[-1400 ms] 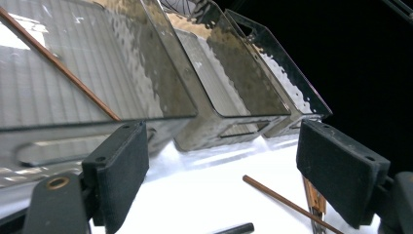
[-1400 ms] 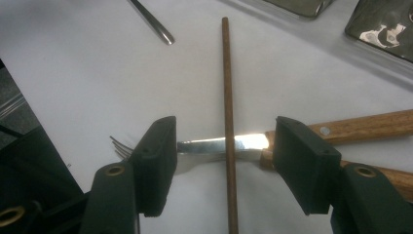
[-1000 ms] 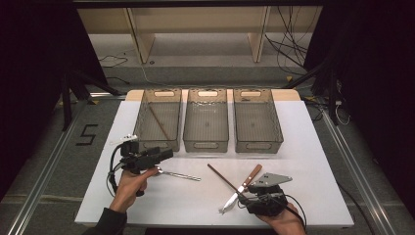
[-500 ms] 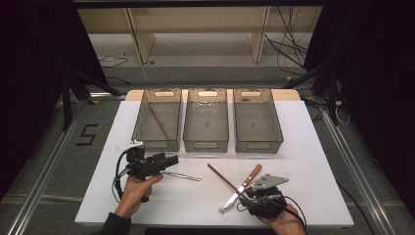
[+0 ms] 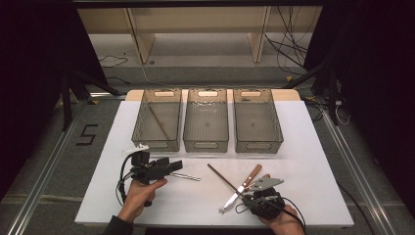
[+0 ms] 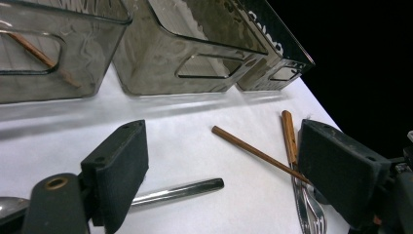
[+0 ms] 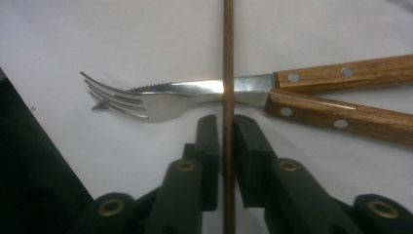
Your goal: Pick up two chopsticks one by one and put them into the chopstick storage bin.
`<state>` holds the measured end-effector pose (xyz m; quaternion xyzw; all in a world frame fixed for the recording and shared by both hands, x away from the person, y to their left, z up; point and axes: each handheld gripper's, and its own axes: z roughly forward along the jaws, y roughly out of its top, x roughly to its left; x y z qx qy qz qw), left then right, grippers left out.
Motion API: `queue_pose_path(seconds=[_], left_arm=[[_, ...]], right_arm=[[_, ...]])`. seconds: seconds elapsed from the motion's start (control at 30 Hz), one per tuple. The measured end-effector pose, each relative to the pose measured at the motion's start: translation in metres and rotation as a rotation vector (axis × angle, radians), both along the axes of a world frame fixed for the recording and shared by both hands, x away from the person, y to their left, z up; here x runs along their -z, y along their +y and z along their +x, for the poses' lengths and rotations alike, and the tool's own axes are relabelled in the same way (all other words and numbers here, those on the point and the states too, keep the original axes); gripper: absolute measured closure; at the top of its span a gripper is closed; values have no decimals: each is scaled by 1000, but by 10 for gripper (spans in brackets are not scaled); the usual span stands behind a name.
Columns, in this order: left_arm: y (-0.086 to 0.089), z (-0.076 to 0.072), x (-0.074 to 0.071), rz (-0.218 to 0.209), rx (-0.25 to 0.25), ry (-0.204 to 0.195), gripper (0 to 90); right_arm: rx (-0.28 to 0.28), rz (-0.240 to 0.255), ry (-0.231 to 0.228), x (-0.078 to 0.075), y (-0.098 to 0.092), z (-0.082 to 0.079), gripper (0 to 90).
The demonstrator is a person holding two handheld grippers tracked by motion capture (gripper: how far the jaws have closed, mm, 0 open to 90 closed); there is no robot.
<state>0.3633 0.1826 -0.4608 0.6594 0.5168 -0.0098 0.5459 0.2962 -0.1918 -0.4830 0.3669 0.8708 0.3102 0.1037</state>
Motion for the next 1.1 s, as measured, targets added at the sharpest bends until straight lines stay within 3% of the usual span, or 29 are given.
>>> queue_pose_path(seconds=[0.33,0.63,1.1], left_arm=[[-4,-1,3,5,13,14,188],[-10,-3,3,-8,30,27,189],[-39,-8,-12,-72,99,34,216]], right_arm=[[3,9,-28,-5,0,-2,859],[12,78,-114,-21,0,-4,861],[-11,153,-239,-47,24,1,860]])
